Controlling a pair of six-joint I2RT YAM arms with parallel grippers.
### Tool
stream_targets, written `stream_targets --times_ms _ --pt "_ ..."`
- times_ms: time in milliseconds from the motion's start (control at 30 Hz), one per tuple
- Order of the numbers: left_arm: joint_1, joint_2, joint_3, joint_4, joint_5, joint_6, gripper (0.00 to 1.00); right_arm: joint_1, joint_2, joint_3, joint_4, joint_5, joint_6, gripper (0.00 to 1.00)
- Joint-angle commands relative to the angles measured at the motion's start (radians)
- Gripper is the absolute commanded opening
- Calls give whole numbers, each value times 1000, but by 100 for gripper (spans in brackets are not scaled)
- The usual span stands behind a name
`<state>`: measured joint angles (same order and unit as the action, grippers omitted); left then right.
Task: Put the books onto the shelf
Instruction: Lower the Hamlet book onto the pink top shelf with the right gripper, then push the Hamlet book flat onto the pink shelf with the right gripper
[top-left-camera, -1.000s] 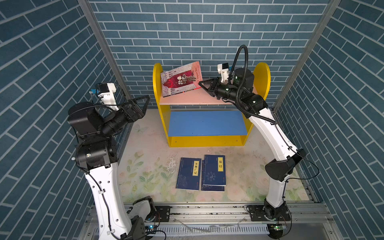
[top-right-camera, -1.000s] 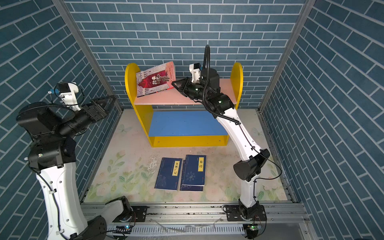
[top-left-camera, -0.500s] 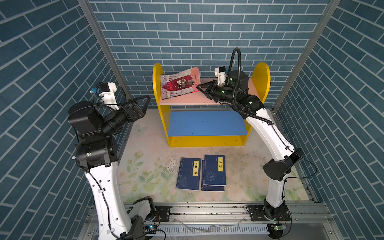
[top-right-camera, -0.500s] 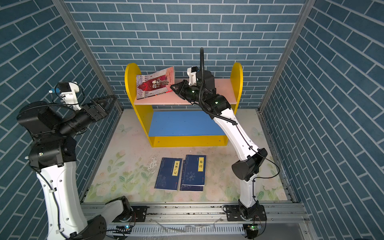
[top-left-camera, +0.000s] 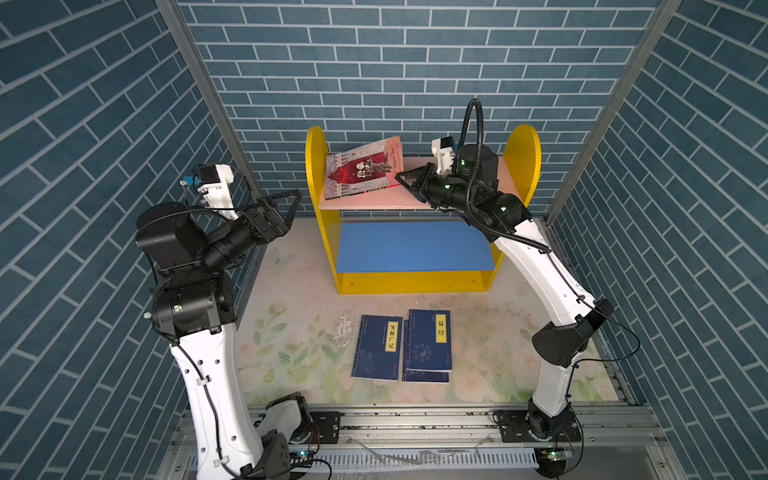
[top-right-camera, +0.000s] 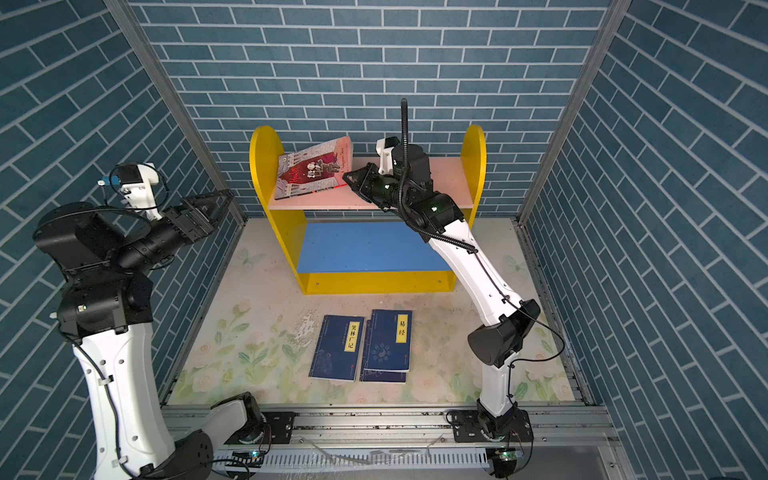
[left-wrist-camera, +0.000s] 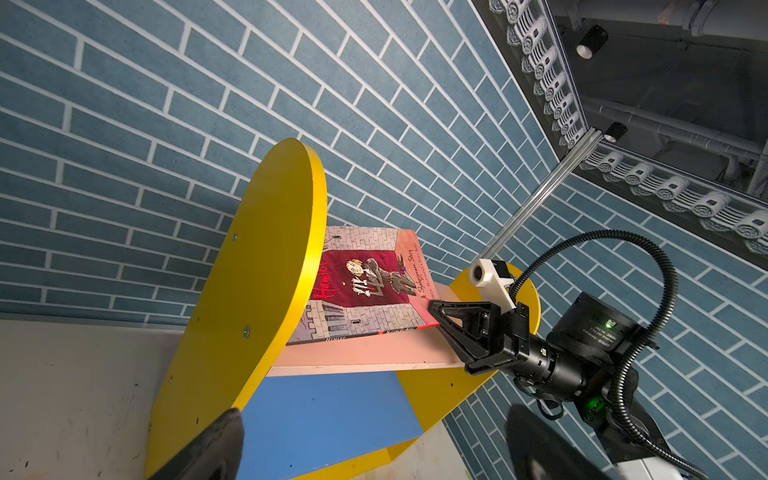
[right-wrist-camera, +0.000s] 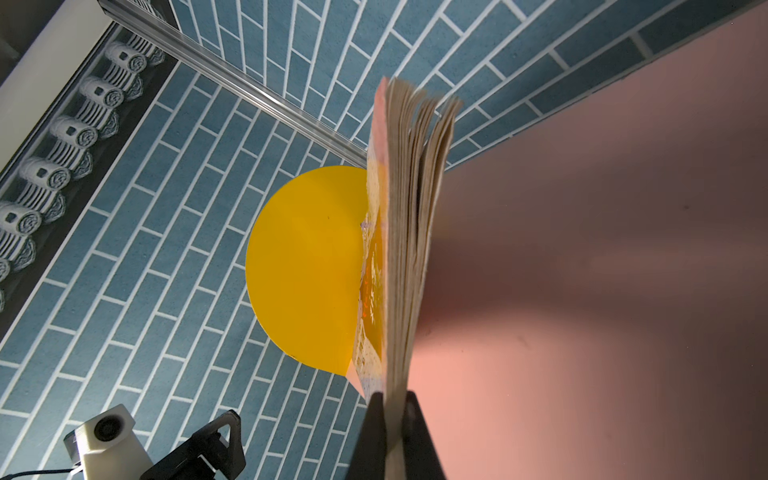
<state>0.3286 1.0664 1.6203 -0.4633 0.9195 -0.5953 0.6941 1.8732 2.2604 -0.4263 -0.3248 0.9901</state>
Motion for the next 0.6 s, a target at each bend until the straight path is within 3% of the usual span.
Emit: stream_targets --times_ms 0,567 --pt "-5 -3 3 33 13 -6 100 5 -65 -14 19 29 -7 0" --pt "-5 -4 -2 40 13 -7 100 7 11 37 23 -57 80 0"
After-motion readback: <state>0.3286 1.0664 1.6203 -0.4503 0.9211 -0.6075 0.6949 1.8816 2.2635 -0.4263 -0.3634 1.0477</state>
